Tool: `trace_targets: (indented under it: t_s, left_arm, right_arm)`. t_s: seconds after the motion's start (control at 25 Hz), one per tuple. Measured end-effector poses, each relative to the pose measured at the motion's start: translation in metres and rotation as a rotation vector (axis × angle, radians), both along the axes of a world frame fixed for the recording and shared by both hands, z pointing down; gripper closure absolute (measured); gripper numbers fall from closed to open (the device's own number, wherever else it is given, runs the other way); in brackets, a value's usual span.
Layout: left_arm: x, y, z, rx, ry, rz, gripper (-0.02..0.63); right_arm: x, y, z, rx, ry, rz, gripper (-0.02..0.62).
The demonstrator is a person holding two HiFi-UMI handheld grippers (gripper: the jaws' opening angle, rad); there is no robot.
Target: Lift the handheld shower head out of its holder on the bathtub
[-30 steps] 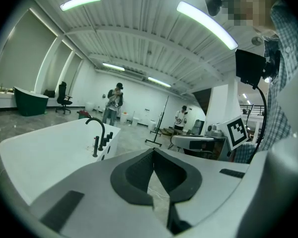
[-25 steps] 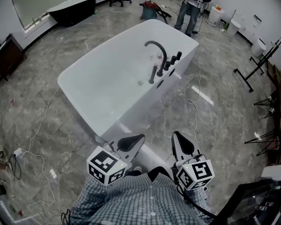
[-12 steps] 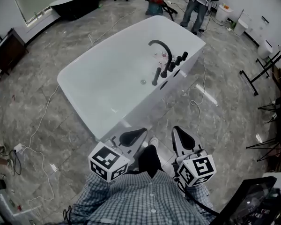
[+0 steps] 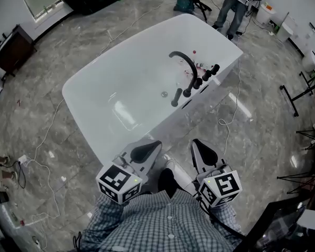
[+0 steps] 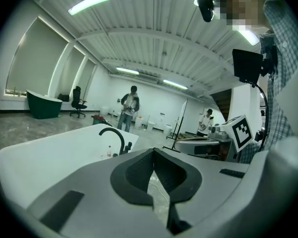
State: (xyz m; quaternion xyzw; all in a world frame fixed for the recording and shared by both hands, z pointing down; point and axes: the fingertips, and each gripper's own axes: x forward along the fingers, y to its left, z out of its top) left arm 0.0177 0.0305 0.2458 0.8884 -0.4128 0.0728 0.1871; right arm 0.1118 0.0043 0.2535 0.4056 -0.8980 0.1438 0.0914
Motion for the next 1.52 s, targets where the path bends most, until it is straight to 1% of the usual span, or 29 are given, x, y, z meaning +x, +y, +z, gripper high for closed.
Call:
trace_targets:
  t_s: [0.16,0.28,0.36,0.48,0.72,0.84,0.96,1.12,1.2,1.28,1.52]
  left_arm:
    - [0.008,-0.047,0.008,-0.012,0.014,-0.039,0.607]
    - [0.010,-0.074,0.015,-0.013,0.030,-0.074,0.607]
    - [0.010,-0.085,0.021,-0.011,0.032,-0.091,0.607]
    - [0.009,-0.099,0.031,-0.011,0.033,-0.090,0.607]
    - [0.011,-0.124,0.059,-0.055,0.047,-0.116,0.607]
    - [0.001,-0.137,0.071,-0.062,0.064,-0.131,0.607]
    - [-0.007,-0.151,0.082,-0.082,0.042,-0.133,0.607]
    - [-0.013,-0.163,0.098,-0.088,0.037,-0.096,0.607]
    - [-0.013,-0.164,0.109,-0.080,0.027,-0.066,0.607]
    - [-0.014,-0.164,0.120,-0.088,0.017,-0.054,0.607]
    - [-0.019,-0.175,0.152,-0.133,0.050,-0.045,0.607]
  right_arm:
    - [0.011,-0.053,0.012,-0.029,-0.006,-0.022,0.577]
    - [0.013,-0.083,0.026,-0.042,-0.006,-0.044,0.577]
    - [0.011,-0.099,0.035,-0.041,-0.001,-0.056,0.577]
    - [0.008,-0.124,0.045,-0.032,0.007,-0.055,0.577]
    - [0.004,-0.164,0.074,-0.039,0.038,-0.080,0.577]
    - [-0.005,-0.174,0.089,-0.045,0.039,-0.073,0.577]
    - [-0.011,-0.180,0.102,-0.046,0.065,-0.074,0.577]
    - [-0.019,-0.188,0.121,-0.069,0.071,-0.064,0.577]
    - [-0.024,-0.190,0.130,-0.069,0.077,-0.064,0.577]
    - [-0.028,-0.191,0.138,-0.066,0.091,-0.070,0.577]
    - [-0.038,-0.202,0.165,-0.071,0.118,-0.068,0.577]
